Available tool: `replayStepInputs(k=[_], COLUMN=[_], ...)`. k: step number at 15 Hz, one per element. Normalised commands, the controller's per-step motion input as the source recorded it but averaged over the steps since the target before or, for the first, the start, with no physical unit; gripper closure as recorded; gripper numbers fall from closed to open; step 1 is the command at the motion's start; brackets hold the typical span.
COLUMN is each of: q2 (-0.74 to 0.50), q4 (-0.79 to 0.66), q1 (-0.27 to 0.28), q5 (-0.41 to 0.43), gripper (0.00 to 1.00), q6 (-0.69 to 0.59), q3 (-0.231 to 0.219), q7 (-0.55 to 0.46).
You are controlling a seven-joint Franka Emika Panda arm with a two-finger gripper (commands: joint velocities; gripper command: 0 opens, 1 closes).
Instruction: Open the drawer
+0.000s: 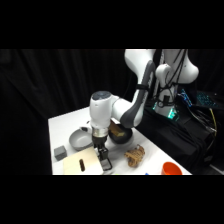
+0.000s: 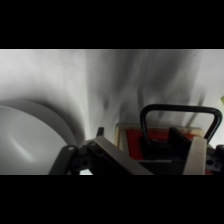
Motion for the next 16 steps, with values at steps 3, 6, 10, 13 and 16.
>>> replayStepInputs(k=[3, 6, 10, 13, 16], q2=[0.11, 0.11, 0.01, -0.31, -0.53], q4=[0.00, 0.00, -0.10, -0.45, -0.69], q1=[0.141, 0.160, 0.186, 0.243, 0.278], q5=[-0.008, -0.004, 0.005, -0.023, -0.084], gripper=[0.00, 0.00, 0.00, 0.00, 0.00], q6=[0.32, 0.32, 0.26, 0.16, 0.11], q3=[-0.155, -0.175, -0.182, -0.214, -0.250], q7=[0.11, 0.11, 0.10, 0.13, 0.15])
